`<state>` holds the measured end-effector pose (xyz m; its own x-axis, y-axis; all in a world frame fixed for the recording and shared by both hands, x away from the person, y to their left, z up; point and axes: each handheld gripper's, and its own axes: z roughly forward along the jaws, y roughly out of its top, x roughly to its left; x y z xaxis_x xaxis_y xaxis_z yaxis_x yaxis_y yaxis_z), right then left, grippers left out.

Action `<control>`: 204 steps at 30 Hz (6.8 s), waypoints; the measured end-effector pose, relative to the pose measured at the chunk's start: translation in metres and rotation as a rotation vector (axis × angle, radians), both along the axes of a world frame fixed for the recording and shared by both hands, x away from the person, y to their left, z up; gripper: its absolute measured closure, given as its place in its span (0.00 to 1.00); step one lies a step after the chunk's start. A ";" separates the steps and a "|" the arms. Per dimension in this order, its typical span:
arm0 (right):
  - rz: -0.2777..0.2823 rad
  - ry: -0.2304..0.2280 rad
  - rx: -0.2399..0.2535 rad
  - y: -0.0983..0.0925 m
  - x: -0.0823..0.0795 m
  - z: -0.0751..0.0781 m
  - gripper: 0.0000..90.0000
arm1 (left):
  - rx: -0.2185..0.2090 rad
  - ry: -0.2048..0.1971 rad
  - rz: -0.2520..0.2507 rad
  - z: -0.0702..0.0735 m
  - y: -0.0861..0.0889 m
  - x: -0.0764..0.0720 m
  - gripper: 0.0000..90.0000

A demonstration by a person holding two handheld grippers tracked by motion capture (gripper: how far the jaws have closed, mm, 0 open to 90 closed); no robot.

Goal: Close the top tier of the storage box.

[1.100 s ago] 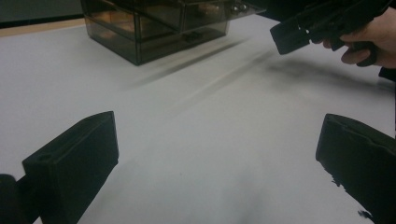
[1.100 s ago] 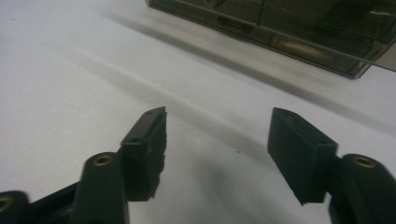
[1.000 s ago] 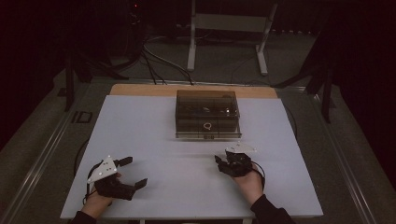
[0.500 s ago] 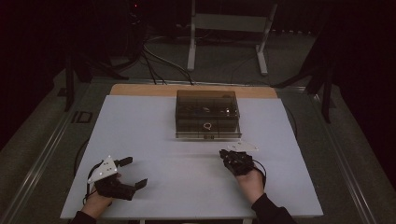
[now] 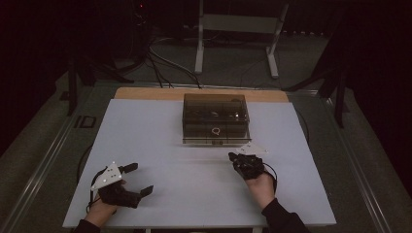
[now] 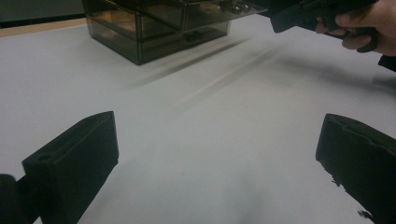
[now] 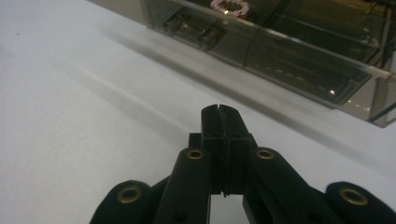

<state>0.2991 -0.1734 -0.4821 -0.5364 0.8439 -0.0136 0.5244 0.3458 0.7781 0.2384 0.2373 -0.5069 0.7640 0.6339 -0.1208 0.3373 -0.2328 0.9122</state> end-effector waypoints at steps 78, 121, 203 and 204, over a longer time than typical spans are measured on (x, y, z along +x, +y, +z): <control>-0.011 -0.013 0.019 0.021 0.045 0.010 1.00 | -0.006 -0.005 0.004 0.001 0.001 0.000 0.00; -0.033 -0.021 0.011 0.021 0.059 0.012 1.00 | -0.002 -0.001 0.001 0.000 0.001 0.000 0.00; -0.087 -0.023 -0.010 0.031 0.097 0.013 1.00 | -0.009 -0.001 0.003 0.000 0.002 0.000 0.00; -0.088 -0.023 -0.010 0.031 0.098 0.013 1.00 | -0.012 -0.002 0.003 0.001 0.002 0.000 0.00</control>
